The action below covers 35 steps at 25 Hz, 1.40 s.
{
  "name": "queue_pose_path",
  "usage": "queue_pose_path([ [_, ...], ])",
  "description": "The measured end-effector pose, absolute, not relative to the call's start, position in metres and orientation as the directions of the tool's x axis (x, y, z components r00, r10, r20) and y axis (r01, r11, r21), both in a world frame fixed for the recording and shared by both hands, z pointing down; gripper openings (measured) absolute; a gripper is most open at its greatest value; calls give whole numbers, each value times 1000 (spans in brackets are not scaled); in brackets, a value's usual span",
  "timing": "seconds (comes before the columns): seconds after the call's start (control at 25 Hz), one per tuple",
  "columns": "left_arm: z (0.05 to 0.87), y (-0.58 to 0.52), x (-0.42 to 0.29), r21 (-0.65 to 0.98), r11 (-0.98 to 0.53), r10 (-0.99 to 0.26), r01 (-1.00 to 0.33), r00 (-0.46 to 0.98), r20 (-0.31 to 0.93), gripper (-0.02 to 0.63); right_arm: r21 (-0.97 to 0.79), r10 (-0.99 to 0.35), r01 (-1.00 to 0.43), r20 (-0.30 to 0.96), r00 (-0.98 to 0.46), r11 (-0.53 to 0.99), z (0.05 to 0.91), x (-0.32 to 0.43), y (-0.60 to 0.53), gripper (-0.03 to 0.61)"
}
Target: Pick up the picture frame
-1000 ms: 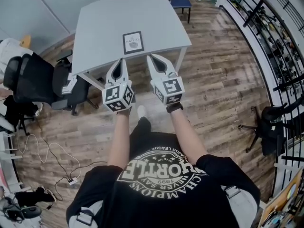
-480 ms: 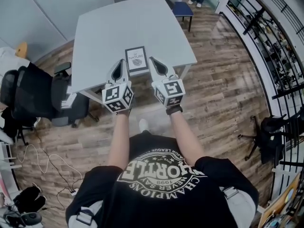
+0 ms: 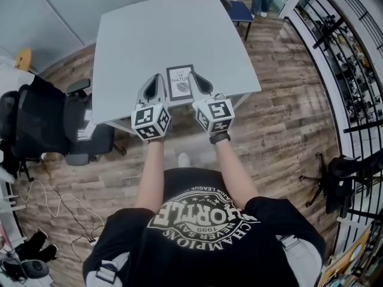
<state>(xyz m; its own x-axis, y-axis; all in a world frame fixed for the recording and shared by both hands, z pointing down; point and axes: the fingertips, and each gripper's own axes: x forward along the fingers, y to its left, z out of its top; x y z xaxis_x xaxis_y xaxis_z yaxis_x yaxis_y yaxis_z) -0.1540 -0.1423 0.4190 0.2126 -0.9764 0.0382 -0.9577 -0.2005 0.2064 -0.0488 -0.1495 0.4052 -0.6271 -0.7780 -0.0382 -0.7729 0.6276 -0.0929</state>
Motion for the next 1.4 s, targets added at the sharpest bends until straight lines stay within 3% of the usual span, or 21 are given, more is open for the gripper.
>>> queue_pose_path([
  [0.44, 458, -181, -176, 248, -222, -961, -943, 255, 110, 6, -90, -809, -809, 41, -586, 581, 435, -82, -188, 0],
  [1.4, 584, -294, -151, 242, -185, -879, -953, 270, 392, 6, -126, -699, -813, 447, -558, 569, 587, -51, -319, 2],
])
